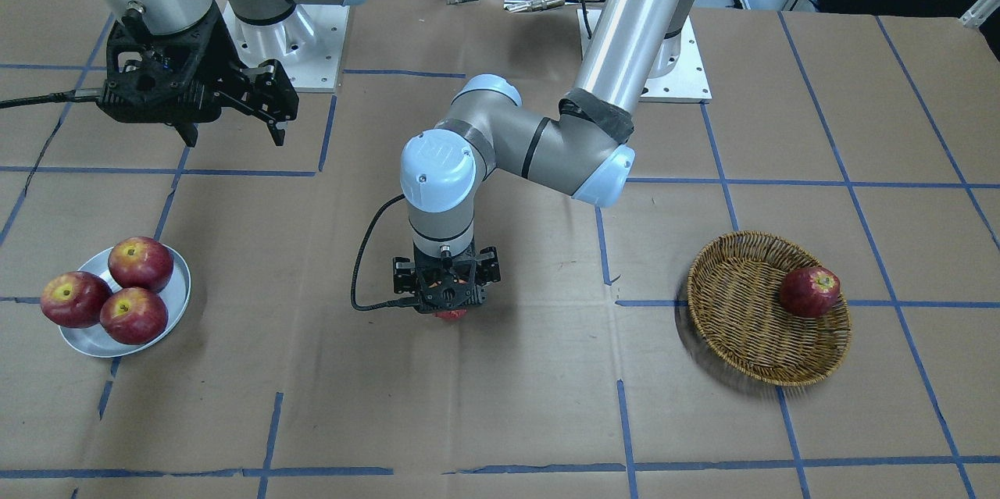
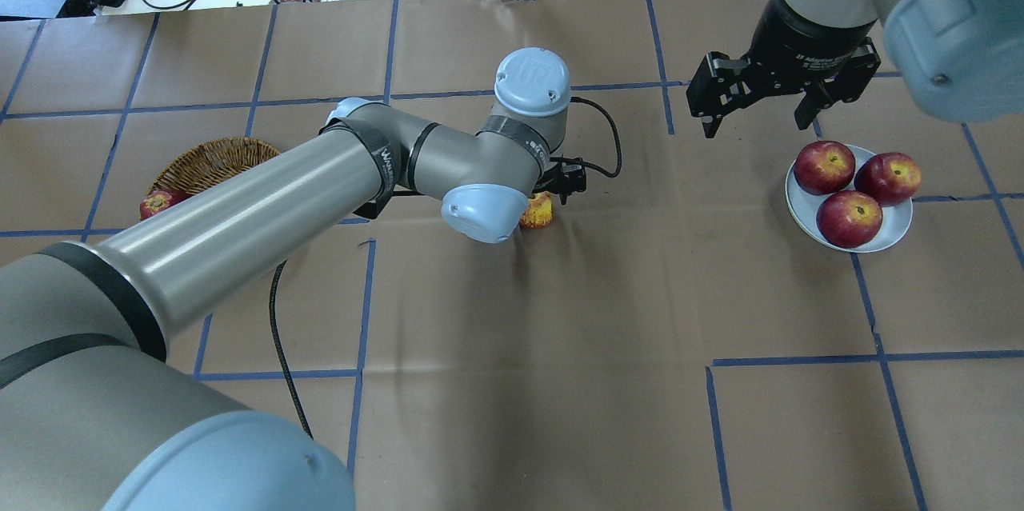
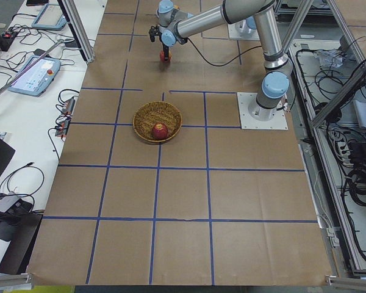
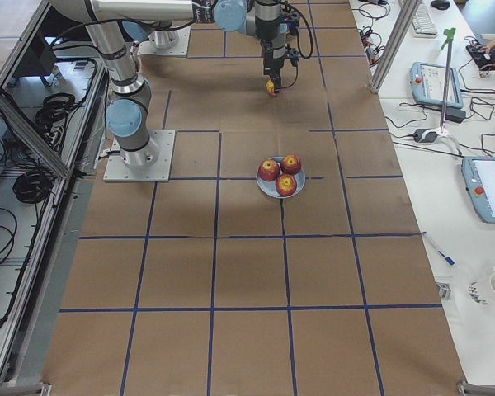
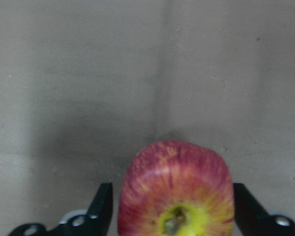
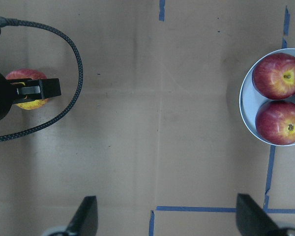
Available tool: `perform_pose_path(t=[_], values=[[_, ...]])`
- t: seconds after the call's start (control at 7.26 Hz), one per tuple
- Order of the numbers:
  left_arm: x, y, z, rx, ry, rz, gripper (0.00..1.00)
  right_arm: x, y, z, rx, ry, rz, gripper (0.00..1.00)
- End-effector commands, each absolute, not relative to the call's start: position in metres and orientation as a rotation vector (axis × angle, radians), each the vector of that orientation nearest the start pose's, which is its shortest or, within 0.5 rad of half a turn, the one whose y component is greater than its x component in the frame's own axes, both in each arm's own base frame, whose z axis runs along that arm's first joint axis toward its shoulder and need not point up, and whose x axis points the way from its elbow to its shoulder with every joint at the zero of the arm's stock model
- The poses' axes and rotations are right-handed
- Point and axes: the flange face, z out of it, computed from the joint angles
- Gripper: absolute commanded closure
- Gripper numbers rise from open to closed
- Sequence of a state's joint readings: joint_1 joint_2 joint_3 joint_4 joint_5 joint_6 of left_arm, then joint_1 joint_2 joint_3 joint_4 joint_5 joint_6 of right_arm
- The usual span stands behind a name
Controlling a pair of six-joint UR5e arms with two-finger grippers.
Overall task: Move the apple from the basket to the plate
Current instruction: 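Set the apple down mid-table and open the left gripper, then withdraw the left gripper toward the basket while the right gripper moves over the apple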
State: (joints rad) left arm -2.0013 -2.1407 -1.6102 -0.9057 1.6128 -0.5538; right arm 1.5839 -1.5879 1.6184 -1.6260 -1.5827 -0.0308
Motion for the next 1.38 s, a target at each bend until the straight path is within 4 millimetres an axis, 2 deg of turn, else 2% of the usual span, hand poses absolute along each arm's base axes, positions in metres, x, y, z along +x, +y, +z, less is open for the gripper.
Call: perform_pose_path(t=[0.0, 0.14, 0.28, 0.41, 0.55, 0.69, 0.83, 0.96, 1.1, 1.24], values=[[-0.382, -0.540, 0.259, -0.214, 3.148, -0.201, 0.01, 0.139, -0.485, 0.481, -0.058, 3.152, -0.048, 0.00], [-0.361, -0.544, 0.287, -0.159, 3.149, -0.206, 0.01, 0.140, -0.483, 0.482, -0.060, 3.153, -0.044, 0.00], [-0.341, -0.542, 0.313, -0.032, 3.138, -0.207, 0.01, 0.139, -0.484, 0.484, -0.058, 3.153, -0.041, 0.00], [-0.312, -0.531, 0.361, -0.015, 3.128, -0.167, 0.01, 0.140, -0.483, 0.483, -0.060, 3.153, -0.034, 0.00], [-0.283, -0.521, 0.400, 0.043, 3.119, -0.128, 0.01, 0.141, -0.485, 0.484, -0.060, 3.147, -0.060, 0.00], [-0.251, -0.504, 0.440, 0.153, 3.104, -0.137, 0.01, 0.143, -0.489, 0.479, -0.010, 3.148, -0.044, 0.00], [-0.214, -0.484, 0.470, 0.163, 3.097, -0.153, 0.01, 0.145, -0.494, 0.470, 0.086, 3.149, -0.018, 0.00], [-0.168, -0.477, 0.489, 0.139, 3.101, -0.114, 0.01, 0.156, -0.503, 0.461, 0.070, 3.150, 0.001, 0.00], [-0.131, -0.482, 0.490, 0.226, 3.091, -0.063, 0.01, 0.185, -0.516, 0.460, 0.089, 3.148, -0.021, 0.00], [-0.106, -0.487, 0.489, 0.283, 3.086, -0.053, 0.01, 0.224, -0.530, 0.450, 0.085, 3.152, -0.004, 0.00]])
